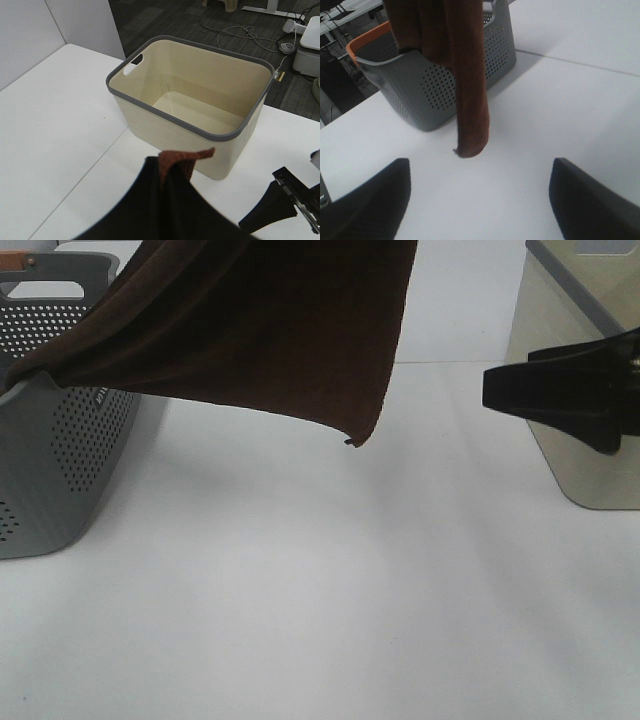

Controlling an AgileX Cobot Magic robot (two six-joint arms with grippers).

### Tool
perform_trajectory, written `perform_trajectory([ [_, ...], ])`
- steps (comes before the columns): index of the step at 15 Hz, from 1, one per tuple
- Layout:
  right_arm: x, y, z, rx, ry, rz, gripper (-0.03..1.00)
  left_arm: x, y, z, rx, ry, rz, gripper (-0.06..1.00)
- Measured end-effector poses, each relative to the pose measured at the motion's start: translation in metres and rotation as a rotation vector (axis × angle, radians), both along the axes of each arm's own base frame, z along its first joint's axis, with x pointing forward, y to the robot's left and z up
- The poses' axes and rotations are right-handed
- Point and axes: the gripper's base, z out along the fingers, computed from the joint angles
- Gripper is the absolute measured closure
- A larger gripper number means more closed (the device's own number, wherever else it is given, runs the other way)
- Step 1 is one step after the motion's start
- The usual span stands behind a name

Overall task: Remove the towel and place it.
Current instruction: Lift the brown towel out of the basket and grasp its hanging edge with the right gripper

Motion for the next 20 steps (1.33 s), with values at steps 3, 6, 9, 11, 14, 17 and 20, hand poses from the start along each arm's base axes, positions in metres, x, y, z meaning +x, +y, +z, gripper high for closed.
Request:
perform_trajectory([
  [3, 0.016, 0.0, -0.012, 0.028, 0.022, -0.021, 0.25, 0.0, -0.001, 0.004, -0.037, -0.021, -0.004, 0.94],
  [6, 0.026, -0.001, -0.022, 0.036, 0.047, -0.058, 0.29, 0.001, -0.002, 0.006, -0.064, -0.038, -0.002, 0.94],
  [9, 0.027, 0.024, -0.026, -0.072, 0.026, -0.067, 0.29, 0.001, -0.003, 0.008, -0.084, -0.047, 0.0, 0.94],
  [11, 0.024, 0.038, -0.029, -0.138, 0.02, -0.086, 0.29, 0.001, -0.003, 0.008, -0.086, -0.044, 0.001, 0.94],
  [14, 0.021, 0.052, -0.024, -0.138, 0.001, -0.043, 0.29, 0.002, -0.003, 0.007, -0.085, -0.042, 0.002, 0.94],
  [17, 0.024, 0.053, -0.021, -0.138, -0.008, -0.051, 0.29, 0.008, -0.01, -0.001, -0.071, -0.03, 0.002, 0.94],
  [20, 0.031, 0.06, -0.024, -0.115, 0.016, -0.004, 0.29, 0.011, -0.013, -0.006, -0.068, -0.023, 0.003, 0.94],
])
